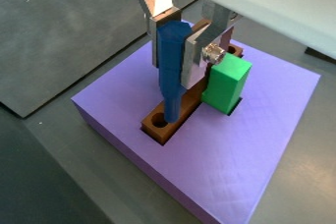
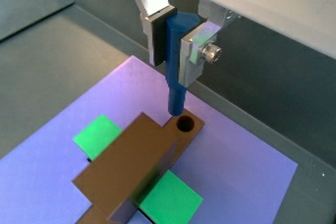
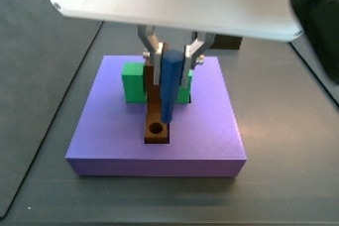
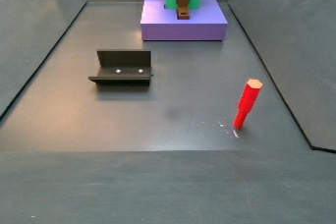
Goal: Pick up the blue object. Move up. Move to above the board. Insert the blue object.
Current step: Insert the blue object.
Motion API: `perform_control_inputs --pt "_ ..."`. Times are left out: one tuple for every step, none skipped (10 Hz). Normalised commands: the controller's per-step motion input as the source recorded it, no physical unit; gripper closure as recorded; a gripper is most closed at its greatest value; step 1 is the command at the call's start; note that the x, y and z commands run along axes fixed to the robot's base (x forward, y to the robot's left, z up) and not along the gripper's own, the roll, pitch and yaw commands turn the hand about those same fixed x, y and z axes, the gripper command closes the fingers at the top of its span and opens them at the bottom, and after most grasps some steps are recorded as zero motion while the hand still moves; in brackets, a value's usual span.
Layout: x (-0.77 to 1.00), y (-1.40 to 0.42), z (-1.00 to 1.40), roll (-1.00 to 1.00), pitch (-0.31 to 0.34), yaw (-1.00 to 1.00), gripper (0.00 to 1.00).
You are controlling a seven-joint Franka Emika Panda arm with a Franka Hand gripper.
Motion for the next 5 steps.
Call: perform_control_inputs --pt "-0.03 -0.01 -0.09 0.0 0.0 0.0 1.0" --pt "-0.05 0.0 -0.13 0.0 0.0 0.0 1.0" --pt "-0.09 0.0 -0.14 0.0 0.0 0.0 1.0" --pt "-0.03 -0.04 -0.15 0.0 0.0 0.0 1.0" --pt "0.0 -0.13 -0.19 0.0 0.0 0.0 1.0"
